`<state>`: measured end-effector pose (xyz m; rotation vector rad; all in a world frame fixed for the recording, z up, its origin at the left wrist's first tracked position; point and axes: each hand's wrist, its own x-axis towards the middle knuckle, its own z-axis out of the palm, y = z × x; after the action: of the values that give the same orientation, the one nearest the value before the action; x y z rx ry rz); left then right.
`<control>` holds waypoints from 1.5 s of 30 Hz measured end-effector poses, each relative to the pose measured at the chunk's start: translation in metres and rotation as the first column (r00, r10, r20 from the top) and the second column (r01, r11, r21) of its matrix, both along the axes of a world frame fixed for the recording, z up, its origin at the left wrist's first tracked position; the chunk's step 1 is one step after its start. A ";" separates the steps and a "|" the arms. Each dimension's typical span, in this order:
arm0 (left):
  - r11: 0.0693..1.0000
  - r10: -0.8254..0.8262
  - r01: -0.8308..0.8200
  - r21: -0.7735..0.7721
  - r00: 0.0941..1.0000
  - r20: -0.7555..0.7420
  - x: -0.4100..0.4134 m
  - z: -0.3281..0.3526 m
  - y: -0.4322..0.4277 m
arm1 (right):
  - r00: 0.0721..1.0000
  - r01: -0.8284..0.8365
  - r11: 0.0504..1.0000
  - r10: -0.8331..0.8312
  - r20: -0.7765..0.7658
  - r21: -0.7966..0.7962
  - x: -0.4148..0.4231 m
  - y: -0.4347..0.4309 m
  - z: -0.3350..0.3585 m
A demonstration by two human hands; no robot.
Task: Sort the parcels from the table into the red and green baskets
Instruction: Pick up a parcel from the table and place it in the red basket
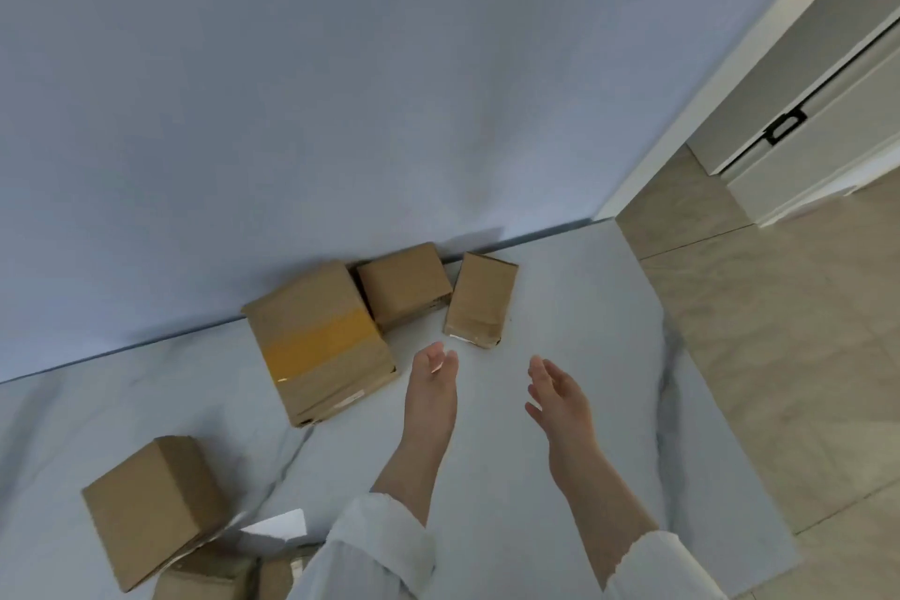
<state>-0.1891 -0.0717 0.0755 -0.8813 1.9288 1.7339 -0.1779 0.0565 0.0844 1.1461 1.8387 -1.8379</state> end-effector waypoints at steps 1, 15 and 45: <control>1.000 0.005 -0.005 -0.010 1.000 0.007 -0.015 -0.016 0.007 | 1.000 -0.024 1.000 0.024 0.015 0.011 -0.017 0.007 -0.017; 0.972 0.014 -0.014 -0.236 1.000 -0.002 -0.095 -0.135 0.038 | 0.985 -0.171 0.983 0.172 0.013 -0.060 -0.104 0.011 -0.155; 0.986 0.084 -0.044 0.161 0.966 -0.246 0.150 0.143 -0.071 | 0.794 -0.591 0.803 0.561 -0.233 -0.082 0.119 -0.034 0.135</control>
<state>-0.0395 -0.1427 0.2185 -0.7030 1.9032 2.0899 -0.0593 0.0228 0.2196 0.2828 1.8354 -1.7125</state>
